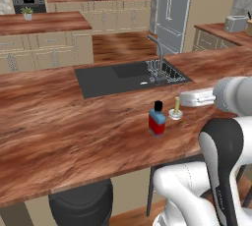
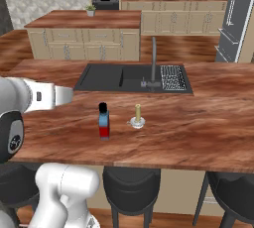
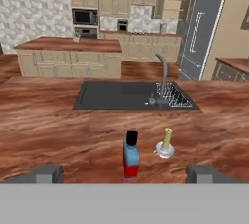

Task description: Open the cabinet directly in front. Then move the liquor and the mug to the dining counter with the candle on it.

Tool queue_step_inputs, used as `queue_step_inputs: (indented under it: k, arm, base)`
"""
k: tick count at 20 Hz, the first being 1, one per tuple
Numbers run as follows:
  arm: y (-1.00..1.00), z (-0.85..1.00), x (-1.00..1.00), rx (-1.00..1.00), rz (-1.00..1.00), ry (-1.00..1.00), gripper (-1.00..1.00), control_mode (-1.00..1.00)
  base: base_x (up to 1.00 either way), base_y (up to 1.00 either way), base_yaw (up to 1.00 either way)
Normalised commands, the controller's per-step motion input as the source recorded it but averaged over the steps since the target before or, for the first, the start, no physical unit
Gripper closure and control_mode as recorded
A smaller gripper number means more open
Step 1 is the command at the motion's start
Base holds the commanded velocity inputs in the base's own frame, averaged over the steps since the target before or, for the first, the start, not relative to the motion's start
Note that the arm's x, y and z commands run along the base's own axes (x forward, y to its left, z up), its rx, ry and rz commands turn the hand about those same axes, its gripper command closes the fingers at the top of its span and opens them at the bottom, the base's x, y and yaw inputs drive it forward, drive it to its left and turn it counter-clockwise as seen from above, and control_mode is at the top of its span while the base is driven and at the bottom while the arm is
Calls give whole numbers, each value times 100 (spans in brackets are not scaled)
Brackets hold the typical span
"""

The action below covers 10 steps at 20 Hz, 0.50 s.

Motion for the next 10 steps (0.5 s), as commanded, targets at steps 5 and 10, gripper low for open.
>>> queue_step_inputs:
  k: [5, 10]
  arm:
    - [8, -1, -40, 0, 0, 0, -100, 100]
    - [0, 0, 0, 0, 0, 0, -100, 100]
  base:
    - [-20, 5, 0]
    - [-100, 14, 0]
